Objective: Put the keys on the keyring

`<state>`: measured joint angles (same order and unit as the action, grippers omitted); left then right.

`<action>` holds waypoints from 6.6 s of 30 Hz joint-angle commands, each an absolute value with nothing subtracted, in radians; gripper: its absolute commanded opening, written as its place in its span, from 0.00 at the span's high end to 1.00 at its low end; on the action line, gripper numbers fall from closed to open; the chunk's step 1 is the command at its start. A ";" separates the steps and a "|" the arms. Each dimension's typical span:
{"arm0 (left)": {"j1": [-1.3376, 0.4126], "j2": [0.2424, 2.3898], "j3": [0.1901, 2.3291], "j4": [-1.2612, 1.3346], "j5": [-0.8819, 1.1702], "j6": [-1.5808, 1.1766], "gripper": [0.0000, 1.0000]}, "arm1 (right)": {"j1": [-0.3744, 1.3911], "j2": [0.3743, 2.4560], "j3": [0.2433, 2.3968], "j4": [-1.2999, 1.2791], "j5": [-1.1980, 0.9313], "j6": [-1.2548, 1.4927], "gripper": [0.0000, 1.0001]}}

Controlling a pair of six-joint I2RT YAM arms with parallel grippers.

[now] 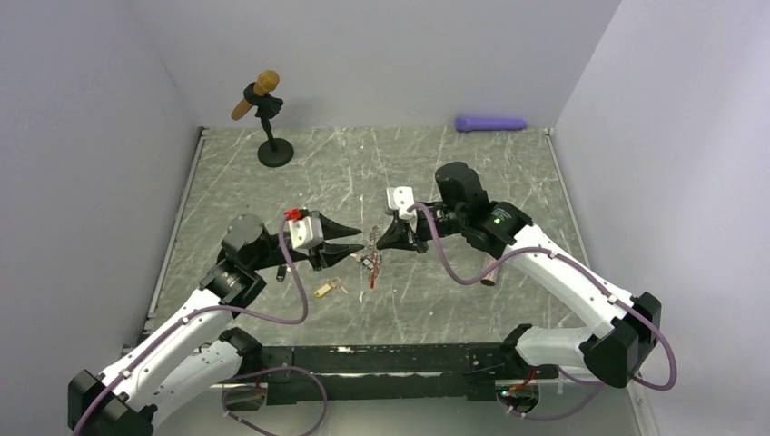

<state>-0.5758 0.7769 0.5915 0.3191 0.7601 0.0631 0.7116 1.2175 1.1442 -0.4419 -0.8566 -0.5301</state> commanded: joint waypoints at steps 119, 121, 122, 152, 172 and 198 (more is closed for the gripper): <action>-0.560 1.127 0.400 1.661 0.755 -0.580 1.00 | 0.650 1.036 0.937 0.201 -0.933 -0.007 0.94; -0.560 1.130 0.401 1.662 0.756 -0.581 1.00 | 0.651 1.036 0.936 0.197 -0.936 -0.002 0.94; -0.559 1.133 0.405 1.662 0.756 -0.583 1.00 | 0.651 1.036 0.934 0.196 -0.935 -0.002 0.94; -0.559 1.147 0.428 1.660 0.789 -0.617 1.00 | 0.633 0.998 0.901 0.179 -0.905 -0.038 0.82; -0.556 1.175 0.459 1.662 0.871 -0.664 1.00 | 0.645 1.019 0.904 0.116 -0.998 -0.121 0.78; -0.553 1.152 0.449 1.663 0.782 -0.673 1.00 | 0.672 1.021 0.891 0.050 -0.933 -0.183 1.00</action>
